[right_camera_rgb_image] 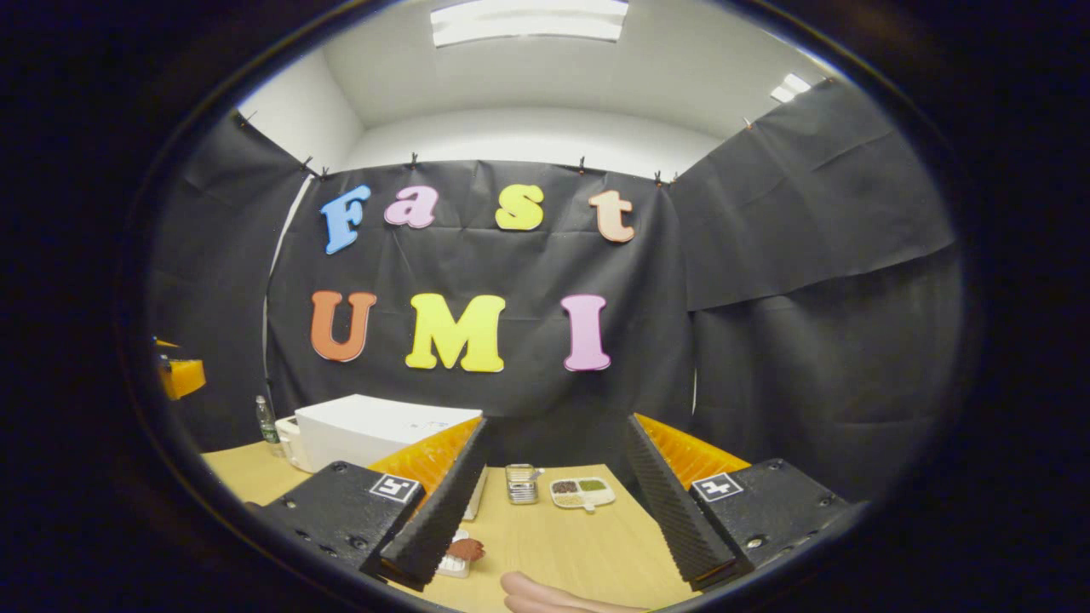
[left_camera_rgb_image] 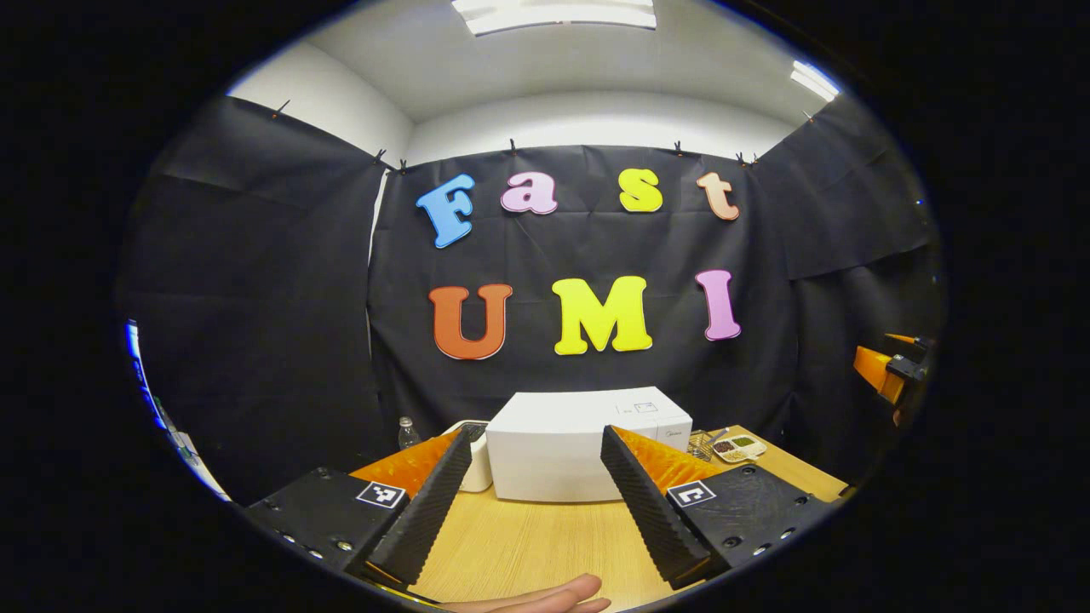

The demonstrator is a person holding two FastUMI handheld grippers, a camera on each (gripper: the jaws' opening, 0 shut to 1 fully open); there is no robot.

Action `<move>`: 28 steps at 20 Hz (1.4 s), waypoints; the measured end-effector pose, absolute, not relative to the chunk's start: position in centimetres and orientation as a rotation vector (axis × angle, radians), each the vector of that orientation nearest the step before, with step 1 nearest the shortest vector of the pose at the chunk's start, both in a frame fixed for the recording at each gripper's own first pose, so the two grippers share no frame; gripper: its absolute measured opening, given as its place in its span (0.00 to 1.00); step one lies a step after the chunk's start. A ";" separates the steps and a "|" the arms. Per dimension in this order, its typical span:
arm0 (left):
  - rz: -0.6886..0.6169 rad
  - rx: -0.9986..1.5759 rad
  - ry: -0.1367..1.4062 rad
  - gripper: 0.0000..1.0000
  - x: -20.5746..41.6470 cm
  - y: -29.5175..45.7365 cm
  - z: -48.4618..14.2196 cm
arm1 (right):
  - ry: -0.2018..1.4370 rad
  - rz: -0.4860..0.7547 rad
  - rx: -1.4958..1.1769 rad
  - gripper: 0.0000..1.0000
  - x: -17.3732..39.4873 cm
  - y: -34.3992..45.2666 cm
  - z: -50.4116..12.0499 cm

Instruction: Open the microwave oven with the left hand, put the food in, and close the microwave oven.

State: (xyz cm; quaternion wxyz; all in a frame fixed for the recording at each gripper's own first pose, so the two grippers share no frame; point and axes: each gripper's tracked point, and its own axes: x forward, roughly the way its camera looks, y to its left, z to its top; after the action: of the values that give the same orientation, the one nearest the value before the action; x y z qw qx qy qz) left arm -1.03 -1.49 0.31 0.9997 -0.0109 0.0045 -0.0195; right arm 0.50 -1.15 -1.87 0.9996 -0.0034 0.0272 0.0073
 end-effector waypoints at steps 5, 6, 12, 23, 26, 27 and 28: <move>-0.054 -0.033 0.007 0.95 -1.0 -2.5 0.6 | 0.051 0.031 -0.013 0.93 0.0 -0.9 -1.6; -0.055 -0.033 0.005 0.95 -0.8 -2.6 0.7 | 0.051 0.032 -0.016 0.93 -0.1 -0.9 -1.6; -0.079 -0.029 0.020 0.95 3.3 -5.2 -0.6 | 0.038 0.033 -0.036 0.93 -0.5 -1.3 -1.2; -0.230 -0.142 0.179 0.94 15.2 -16.5 -11.0 | -0.033 0.044 -0.058 0.92 -1.0 -2.1 -0.6; -0.218 -0.199 0.227 0.94 18.1 -18.1 -14.1 | -0.083 0.045 -0.118 1.00 -0.7 -2.4 -0.7; -0.213 -0.212 0.239 0.93 18.8 -18.5 -15.1 | -0.083 0.048 -0.134 0.92 -0.6 -2.4 -1.2; -0.215 -0.221 0.255 0.93 19.6 -19.0 -16.3 | -0.078 0.053 -0.142 0.93 -0.5 -2.4 -1.7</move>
State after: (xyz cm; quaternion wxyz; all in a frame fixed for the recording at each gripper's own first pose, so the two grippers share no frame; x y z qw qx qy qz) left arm 19.56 -18.97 -16.25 0.9800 -0.1097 0.1267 -0.1070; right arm -0.53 -2.37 -1.68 0.9963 -0.0711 -0.0392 0.0267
